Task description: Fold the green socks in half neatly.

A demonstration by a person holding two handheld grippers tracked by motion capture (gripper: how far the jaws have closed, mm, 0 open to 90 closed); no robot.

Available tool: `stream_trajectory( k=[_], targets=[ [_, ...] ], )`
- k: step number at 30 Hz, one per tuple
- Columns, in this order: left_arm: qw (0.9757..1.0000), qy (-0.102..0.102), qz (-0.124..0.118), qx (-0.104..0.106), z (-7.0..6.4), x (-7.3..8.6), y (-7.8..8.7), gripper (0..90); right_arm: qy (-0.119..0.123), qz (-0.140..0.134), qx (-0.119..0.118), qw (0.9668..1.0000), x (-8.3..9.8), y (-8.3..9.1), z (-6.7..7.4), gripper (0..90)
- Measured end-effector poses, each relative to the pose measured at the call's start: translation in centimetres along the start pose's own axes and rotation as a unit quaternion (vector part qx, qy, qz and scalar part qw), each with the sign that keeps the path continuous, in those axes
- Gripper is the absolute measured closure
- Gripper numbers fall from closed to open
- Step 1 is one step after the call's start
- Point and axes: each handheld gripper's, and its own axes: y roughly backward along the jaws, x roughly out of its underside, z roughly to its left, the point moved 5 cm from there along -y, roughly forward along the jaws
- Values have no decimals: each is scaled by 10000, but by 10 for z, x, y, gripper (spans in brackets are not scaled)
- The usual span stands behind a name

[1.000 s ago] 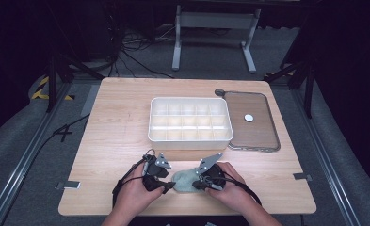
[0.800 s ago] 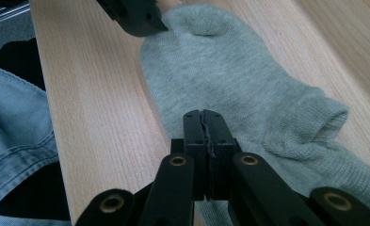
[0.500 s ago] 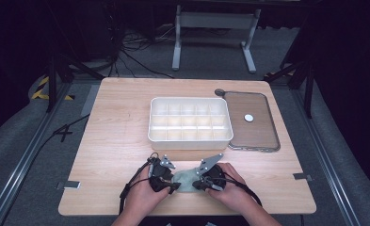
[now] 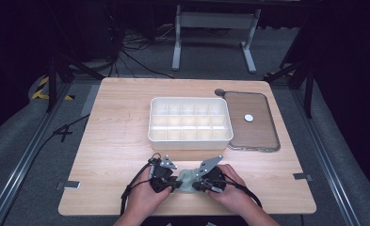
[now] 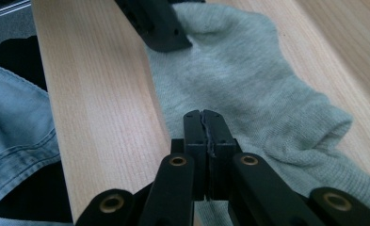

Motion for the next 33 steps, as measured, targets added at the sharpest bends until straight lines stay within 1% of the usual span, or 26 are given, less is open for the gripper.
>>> stream_trajectory(
  k=[3,4,8,9,10,11,12,13,14,16,17,18,19,22,25,27,28,31,33],
  targets=[
    [10000,41,60,-9,0,1,-1,761,-16,-12,-43,10000,0,0,1,899],
    [10000,16,78,-27,0,1,-1,763,-20,-9,-42,10000,0,0,0,899],
    [10000,2,-30,32,-4,-3,4,772,5,-18,-14,10000,0,0,1,899],
    [9999,16,-40,93,-6,-4,6,773,6,-23,-25,10000,0,0,2,898],
    [10000,-7,-10,84,-7,-5,8,774,0,-39,-26,10000,0,0,2,898],
    [10000,-49,-4,64,-8,-5,9,775,-32,-90,-77,9999,-1,1,2,898],
    [10000,-44,37,57,-8,-5,10,775,-45,-178,-74,9998,-2,2,0,899],
    [9999,-76,128,49,-8,-4,11,775,-87,-290,-58,9995,-3,5,-1,899],
    [9998,-88,172,42,-8,-4,12,775,-161,-464,-52,9988,-5,8,-2,899],
    [9997,-92,235,49,-7,-4,12,775,-267,-746,9,9969,-10,13,-5,900],
    [9996,-109,267,49,-8,-3,12,775,-298,-826,45,9961,-12,14,-6,899],
    [9995,-63,305,45,-8,-2,12,775,-303,-849,115,9959,-13,13,-6,899],
    [9994,-100,336,48,-8,-2,11,775,-302,-830,169,9960,-14,11,-7,899],
    [9994,-96,337,55,-9,-1,10,775,-344,-710,203,9967,-13,3,-9,899],
    [9994,-86,330,60,-9,-1,9,774,-348,-469,320,9978,-10,-7,-9,899],
    [9994,-71,321,98,-9,-1,11,774,-349,-457,392,9976,-9,-9,-7,899],
    [9995,-42,266,141,-10,-2,11,774,-350,-451,387,9976,-9,-9,-6,899],
    [9994,-63,309,138,-9,-1,11,774,-368,-476,375,9975,-9,-9,-6,898],
    [9993,-21,341,141,-8,-1,11,774,-410,-519,384,9971,-8,-9,-6,898]
  ],
)
